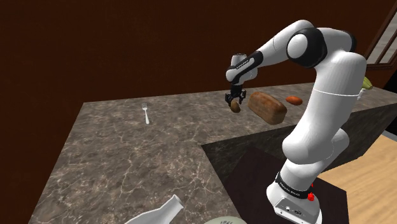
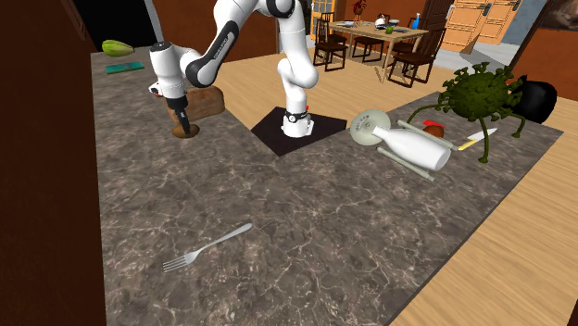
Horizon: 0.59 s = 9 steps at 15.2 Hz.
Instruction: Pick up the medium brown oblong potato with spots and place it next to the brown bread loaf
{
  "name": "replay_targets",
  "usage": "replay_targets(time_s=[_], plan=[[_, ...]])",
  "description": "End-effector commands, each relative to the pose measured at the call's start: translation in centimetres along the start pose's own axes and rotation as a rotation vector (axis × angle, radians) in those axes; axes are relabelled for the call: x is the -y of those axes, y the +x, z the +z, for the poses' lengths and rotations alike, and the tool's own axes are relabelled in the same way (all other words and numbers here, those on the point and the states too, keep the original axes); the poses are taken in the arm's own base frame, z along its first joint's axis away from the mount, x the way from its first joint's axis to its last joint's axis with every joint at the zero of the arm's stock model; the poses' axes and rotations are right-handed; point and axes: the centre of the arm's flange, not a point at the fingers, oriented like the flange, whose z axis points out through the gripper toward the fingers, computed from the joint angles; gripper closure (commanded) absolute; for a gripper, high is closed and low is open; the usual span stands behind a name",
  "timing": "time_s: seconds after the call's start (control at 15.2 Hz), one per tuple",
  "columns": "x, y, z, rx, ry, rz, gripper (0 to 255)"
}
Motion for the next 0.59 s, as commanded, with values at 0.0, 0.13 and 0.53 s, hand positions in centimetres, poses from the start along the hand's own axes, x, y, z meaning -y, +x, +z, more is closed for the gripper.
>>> replay_targets(time_s=[0.0,0.13,0.53], plan=[[0.0,0.0,0.0,0.000,0.000,0.000,0],[0.0,0.0,0.0,0.000,0.000,0.000,0],[0.0,0.0,-5.0,0.000,0.000,0.000,0]])
